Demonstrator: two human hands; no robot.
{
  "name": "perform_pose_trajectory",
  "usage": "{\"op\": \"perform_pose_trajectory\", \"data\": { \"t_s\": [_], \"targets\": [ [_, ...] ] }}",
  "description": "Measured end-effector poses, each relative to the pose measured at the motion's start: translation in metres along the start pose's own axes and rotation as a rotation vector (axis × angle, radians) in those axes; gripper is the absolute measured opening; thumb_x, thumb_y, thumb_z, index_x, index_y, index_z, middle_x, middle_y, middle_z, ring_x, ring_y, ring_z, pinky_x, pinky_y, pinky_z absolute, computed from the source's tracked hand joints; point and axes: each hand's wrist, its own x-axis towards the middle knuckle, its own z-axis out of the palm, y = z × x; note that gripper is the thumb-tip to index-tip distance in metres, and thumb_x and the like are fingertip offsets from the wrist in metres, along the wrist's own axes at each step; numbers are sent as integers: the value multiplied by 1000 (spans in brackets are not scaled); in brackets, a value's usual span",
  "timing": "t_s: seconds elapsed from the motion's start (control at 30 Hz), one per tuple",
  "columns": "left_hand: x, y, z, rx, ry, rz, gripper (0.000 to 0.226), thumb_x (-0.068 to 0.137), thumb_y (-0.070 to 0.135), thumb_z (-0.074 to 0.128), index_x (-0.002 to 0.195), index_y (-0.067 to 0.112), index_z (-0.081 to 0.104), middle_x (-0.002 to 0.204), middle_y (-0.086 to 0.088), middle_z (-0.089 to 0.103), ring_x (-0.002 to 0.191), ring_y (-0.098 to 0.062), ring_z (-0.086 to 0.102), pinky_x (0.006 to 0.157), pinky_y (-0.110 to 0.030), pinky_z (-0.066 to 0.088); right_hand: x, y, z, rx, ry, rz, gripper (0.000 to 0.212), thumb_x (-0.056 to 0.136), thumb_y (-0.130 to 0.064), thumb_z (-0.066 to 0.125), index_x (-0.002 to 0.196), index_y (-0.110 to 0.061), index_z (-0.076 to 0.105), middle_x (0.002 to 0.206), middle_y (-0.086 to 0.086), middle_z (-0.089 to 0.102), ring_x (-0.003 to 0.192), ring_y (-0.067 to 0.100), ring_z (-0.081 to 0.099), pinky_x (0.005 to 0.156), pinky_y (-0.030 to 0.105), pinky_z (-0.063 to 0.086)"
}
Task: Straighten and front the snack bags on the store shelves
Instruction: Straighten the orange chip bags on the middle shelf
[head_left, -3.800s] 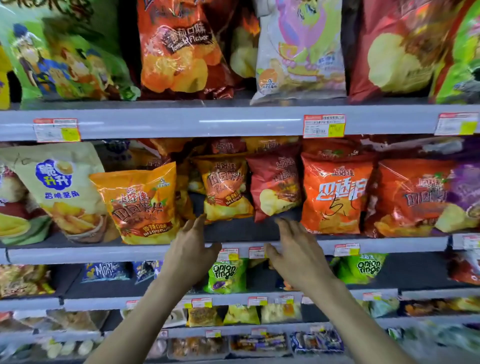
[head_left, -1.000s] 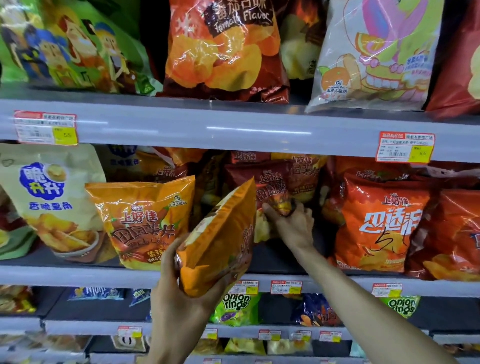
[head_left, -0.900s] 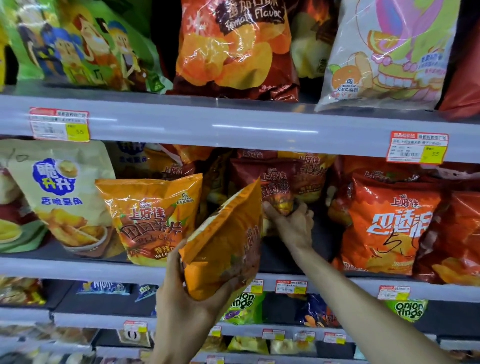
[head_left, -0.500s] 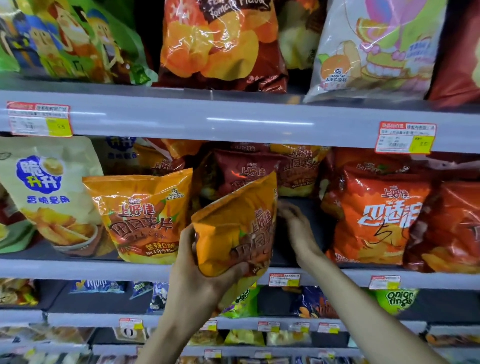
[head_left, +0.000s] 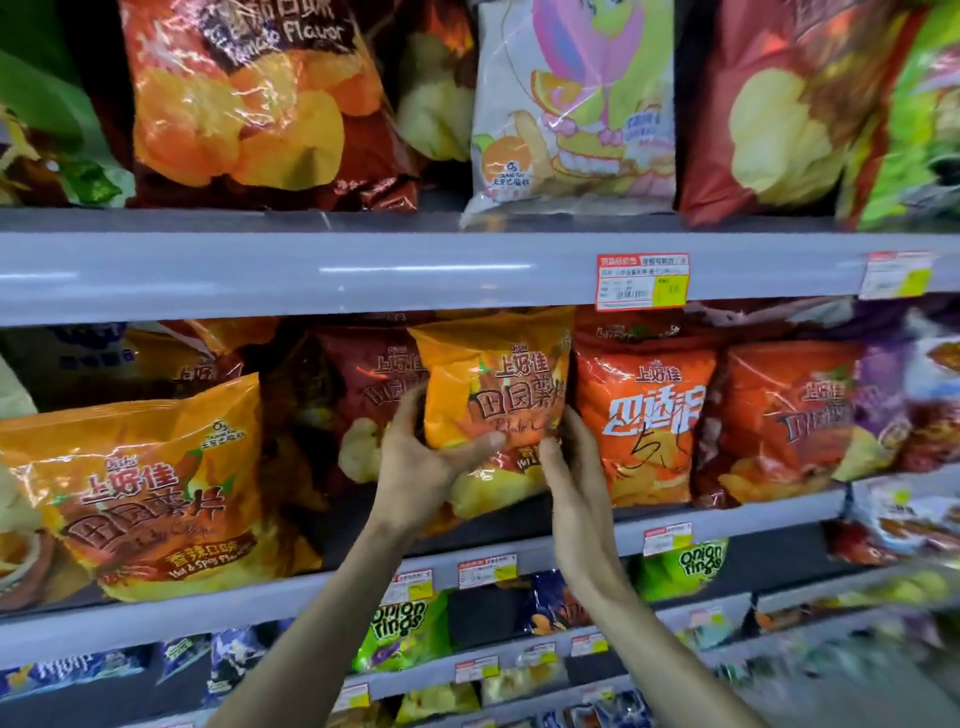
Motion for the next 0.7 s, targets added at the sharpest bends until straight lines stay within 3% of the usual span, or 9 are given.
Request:
{"op": "perform_pose_trajectory", "data": {
  "t_s": [0.07,0.2,0.33,0.47,0.6,0.7],
  "targets": [
    [4,-3,3,5,6,23,83,71,15,98,141,17,55,117,2,78,101,-12,78,83,-30,65,2,-2,4,-58,-49,-11,78,95,-57,68,161,-44,28,153,-30,44,137,-13,42,105,11,41],
    [14,-11,1,45,-45,-8,75,81,33,92,144,25,53,122,7,75,106,-5,75,91,-32,64,14,9,16,-195,-64,4,111,77,-57,86,161,-48,14,157,-19,42,144,5,44,115,36,46],
    [18,-14,-6,82,-114,-65,53,93,41,80,138,29,57,123,11,75,110,-5,73,101,-41,60,25,21,32,-233,-19,30,132,63,-63,93,160,-50,6,156,-12,42,143,14,45,114,48,49],
    [18,-20,-15,176,-71,-22,64,95,40,78,150,26,50,135,14,67,122,-4,64,107,-33,53,37,28,41,-243,137,39,129,61,-52,97,157,-50,10,153,-4,43,142,21,46,113,50,47],
    [20,-23,-24,229,-66,-20,60,97,23,75,151,25,48,128,24,60,117,5,59,106,-25,51,47,34,46,-342,310,3,121,69,-34,96,159,-36,16,153,7,45,143,29,41,119,51,39],
    [22,-26,-28,248,-67,-20,64,97,20,75,154,23,47,137,16,59,123,-5,60,105,-27,51,53,39,53,-418,365,8,115,74,-32,94,161,-27,18,155,11,44,145,30,36,120,50,35]
  ]
}}
